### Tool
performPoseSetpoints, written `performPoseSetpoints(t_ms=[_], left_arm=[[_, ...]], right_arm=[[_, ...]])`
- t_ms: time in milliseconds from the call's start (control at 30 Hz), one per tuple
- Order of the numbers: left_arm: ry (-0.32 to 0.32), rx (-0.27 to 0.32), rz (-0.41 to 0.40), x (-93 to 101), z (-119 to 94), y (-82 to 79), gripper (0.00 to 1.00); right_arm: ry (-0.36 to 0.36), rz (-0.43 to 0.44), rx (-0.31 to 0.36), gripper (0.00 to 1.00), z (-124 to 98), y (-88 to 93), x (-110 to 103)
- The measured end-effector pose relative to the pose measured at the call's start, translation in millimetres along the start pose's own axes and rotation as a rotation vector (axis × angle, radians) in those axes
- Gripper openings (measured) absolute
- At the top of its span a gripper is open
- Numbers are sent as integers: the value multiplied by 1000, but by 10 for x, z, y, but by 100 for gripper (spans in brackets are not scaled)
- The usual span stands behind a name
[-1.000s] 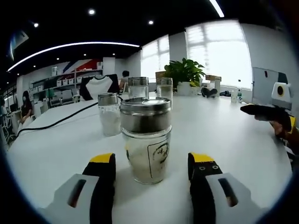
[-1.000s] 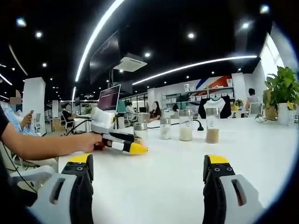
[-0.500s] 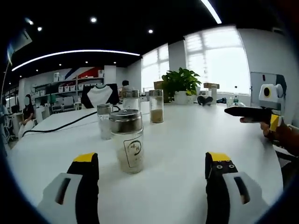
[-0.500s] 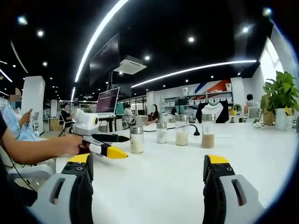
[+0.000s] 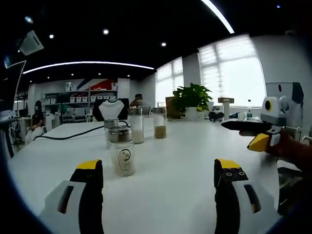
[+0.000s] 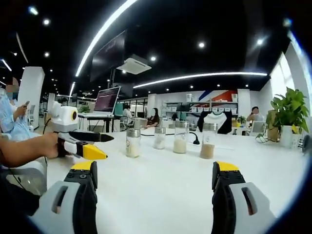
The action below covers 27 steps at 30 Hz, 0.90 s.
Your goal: Rotate the seasoning bottle until the label or dispensing opening points toward the visible target arrow and the bottle remains upright within the marked orientation range
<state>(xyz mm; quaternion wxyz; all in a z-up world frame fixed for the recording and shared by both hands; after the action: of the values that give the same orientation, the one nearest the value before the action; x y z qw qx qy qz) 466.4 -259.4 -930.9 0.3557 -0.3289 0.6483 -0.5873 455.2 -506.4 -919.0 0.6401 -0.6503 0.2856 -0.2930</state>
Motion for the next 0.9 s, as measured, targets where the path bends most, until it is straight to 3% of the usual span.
performPoseSetpoints(t_ms=[233, 500, 900], left_arm=[[9, 10, 33, 64, -24, -8, 100], [-7, 6, 10, -12, -47, 28, 100], [-1, -8, 62, 32, -41, 51, 100]], right_arm=[[14, 31, 0, 100, -9, 13, 92], [-8, 34, 2, 98, 36, 3, 150], [-73, 24, -8, 89, 357, -64, 157]])
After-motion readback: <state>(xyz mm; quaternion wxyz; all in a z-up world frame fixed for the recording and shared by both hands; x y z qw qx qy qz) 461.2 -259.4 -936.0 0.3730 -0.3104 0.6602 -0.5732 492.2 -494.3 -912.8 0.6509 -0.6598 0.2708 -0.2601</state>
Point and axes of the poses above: the point that each gripper's makers call its tool centre point, and the gripper's own axes: z roughly forward along the fingers, x roughly to its right, y roughly out of its underside, the point moved 8 cm from there along -z, roughly backward along the fingers, and after that the axes turned 4 degrees about z, right-handed, at the moved point
